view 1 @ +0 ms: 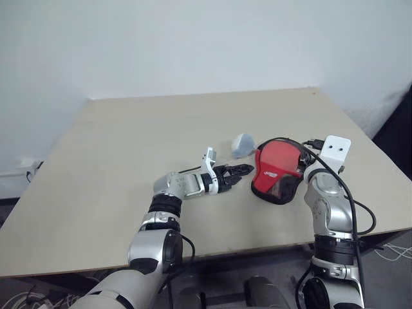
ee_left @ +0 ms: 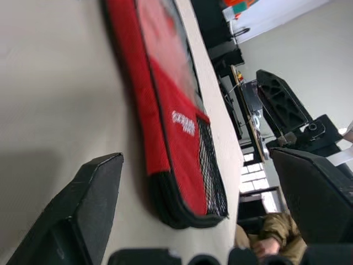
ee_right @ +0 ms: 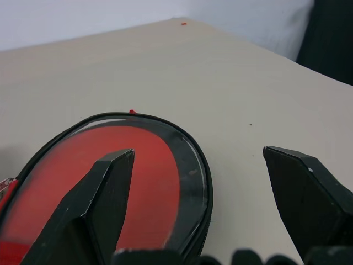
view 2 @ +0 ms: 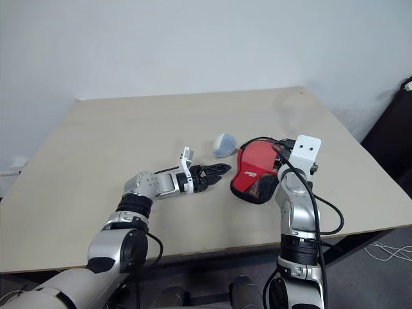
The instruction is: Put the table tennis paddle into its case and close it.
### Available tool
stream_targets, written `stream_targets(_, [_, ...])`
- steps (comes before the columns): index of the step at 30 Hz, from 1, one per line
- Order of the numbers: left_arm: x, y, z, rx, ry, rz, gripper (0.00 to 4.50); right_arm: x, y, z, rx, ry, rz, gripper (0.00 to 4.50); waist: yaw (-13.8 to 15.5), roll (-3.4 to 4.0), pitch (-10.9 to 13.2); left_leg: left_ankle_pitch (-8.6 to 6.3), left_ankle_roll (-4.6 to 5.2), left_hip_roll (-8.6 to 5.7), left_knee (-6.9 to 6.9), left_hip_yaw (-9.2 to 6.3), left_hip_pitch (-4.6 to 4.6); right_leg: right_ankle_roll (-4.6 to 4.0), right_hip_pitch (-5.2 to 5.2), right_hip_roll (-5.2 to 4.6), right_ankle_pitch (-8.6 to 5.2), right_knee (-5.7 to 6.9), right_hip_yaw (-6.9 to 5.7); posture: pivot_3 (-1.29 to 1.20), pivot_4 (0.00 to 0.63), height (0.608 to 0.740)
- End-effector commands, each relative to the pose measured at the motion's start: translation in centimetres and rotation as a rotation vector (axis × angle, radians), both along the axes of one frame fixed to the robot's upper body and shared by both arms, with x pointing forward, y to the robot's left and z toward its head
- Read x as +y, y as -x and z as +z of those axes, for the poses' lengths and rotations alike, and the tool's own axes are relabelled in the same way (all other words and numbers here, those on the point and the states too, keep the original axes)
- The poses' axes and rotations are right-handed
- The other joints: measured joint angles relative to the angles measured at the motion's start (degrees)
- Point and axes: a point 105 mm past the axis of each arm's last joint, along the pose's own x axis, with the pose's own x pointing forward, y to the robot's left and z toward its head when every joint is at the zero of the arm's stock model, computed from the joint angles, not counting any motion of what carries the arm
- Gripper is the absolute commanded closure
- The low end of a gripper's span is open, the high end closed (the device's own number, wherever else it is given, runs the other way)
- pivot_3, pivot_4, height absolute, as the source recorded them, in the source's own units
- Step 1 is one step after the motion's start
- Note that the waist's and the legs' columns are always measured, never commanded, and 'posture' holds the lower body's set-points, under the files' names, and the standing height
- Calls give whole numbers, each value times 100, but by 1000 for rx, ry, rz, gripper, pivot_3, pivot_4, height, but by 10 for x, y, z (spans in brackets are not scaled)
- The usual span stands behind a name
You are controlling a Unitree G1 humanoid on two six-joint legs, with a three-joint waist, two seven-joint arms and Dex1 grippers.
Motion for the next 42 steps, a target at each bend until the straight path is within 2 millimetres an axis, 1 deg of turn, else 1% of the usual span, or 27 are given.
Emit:
stream_targets(1, [-1, -5, 14, 32, 14, 2, 80, 0, 0, 14, -64, 0, -9, 446, 0, 0, 0, 0, 0, 0, 0, 0, 0, 0, 0, 0, 0, 0, 0, 0, 0, 740])
stream_targets(7, [-5, 1, 12, 90, 21, -27, 80, -1, 2, 12, -65, -11, -24, 446, 0, 0, 0, 0, 0, 0, -2, 0, 0, 0, 0, 0, 0, -1, 0, 0, 0, 740])
stream_targets(9, [-10, 4, 9, 110, 16, -33, 80, -2, 2, 12, -66, -12, -29, 446, 1, 0, 0, 0, 0, 0, -3, 0, 0, 0, 0, 0, 0, -1, -1, 0, 0, 740])
stream_targets(16, [-31, 7, 5, 138, 47, -40, 80, -4, 3, 12, -69, -14, -39, 446, 4, 0, 0, 0, -1, 0, -2, 1, 0, 0, 0, 0, 0, -2, -1, 0, 0, 740])
stream_targets(20, [-42, 6, 4, 144, 56, -32, 80, -5, 3, 14, -74, -13, -44, 446, 5, 0, 0, 0, -1, 0, -1, 1, 0, 0, 0, 0, 0, -2, -1, 0, 0, 740])
stream_targets(27, [-48, 1, -6, 169, 5, 21, 80, -6, 3, 14, -79, -11, -51, 446, 6, 0, 0, 0, -1, -1, 2, 1, 2, -1, 5, 0, 0, -3, 0, 0, 0, 740])
stream_targets(35, [-58, 1, -7, 165, -4, 15, 80, -7, 3, 15, -81, -9, -54, 446, 12, 0, -1, 1, -1, -14, 21, -7, 6, -2, 23, -1, -1, -3, 6, 0, 0, 740])
stream_targets(38, [-60, 2, -7, 164, 1, 10, 613, -8, 3, 16, -81, -7, -55, 446, 9, 0, -1, 1, -1, -21, 22, -12, 7, -2, 26, -1, -1, -4, 9, 0, 0, 740])
stream_targets(40, [-60, 1, -6, 162, 8, 10, 1207, -8, 3, 16, -81, -7, -55, 446, 8, 0, -1, 1, -1, -22, 22, -13, 5, -1, 22, -1, -1, -4, 12, 0, 0, 740])
stream_targets(42, [-59, 1, -5, 160, 14, 11, 1642, -7, 3, 16, -82, -6, -54, 446, 8, 0, -1, 1, -1, -22, 19, -14, 3, 0, 20, -1, -1, -4, 11, 0, 0, 740])
